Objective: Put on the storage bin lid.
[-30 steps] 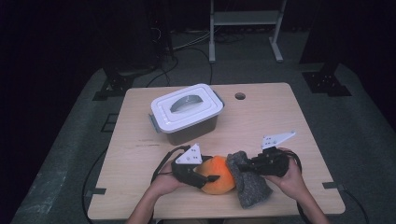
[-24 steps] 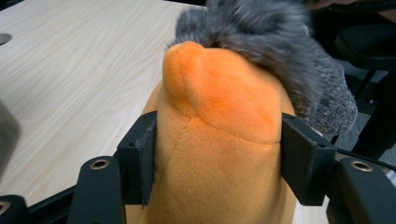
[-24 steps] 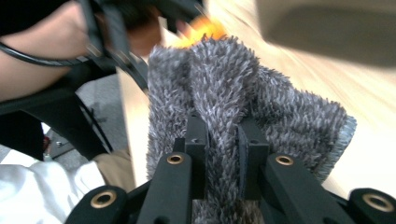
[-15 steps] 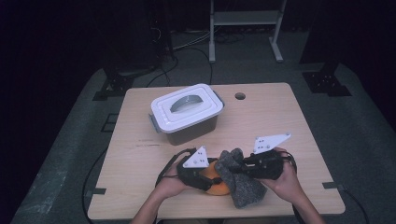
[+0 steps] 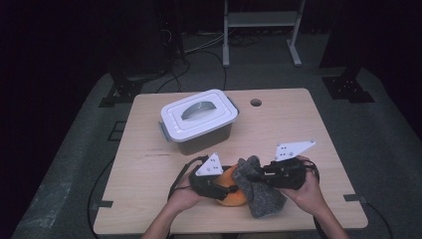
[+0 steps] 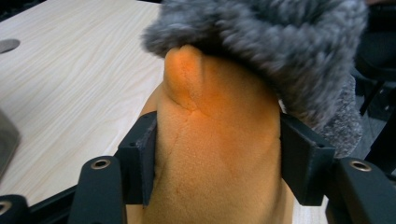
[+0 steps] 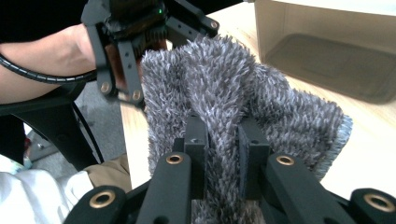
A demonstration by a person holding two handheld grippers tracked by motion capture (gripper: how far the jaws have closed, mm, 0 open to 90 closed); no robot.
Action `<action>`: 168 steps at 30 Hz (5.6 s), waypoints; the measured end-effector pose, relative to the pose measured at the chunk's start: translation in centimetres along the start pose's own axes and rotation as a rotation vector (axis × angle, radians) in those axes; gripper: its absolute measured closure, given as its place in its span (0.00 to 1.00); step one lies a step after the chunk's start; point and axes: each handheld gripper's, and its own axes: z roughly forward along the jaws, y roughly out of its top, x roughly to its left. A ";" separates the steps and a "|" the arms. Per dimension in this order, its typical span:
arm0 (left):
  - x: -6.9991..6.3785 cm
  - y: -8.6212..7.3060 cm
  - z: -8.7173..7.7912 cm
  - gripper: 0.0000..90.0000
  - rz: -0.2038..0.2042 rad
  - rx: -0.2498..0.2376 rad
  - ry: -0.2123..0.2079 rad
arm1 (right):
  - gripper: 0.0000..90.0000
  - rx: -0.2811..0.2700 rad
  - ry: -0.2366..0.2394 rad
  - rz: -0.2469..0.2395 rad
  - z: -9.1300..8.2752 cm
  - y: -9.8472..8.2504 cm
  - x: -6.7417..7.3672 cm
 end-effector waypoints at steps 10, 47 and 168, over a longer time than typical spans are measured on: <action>1.6 -1.2 0.6 0.07 -0.048 0.034 -0.040 | 0.85 0.057 0.030 0.049 -0.1 -1.9 -1.8; 2.5 -2.4 0.3 0.09 -0.057 0.105 -0.086 | 0.85 0.091 0.028 0.072 -0.9 -2.9 -2.9; 1.2 -0.2 -3.0 0.42 0.096 0.109 -0.103 | 0.85 -0.030 0.052 0.016 0.2 -0.5 -0.5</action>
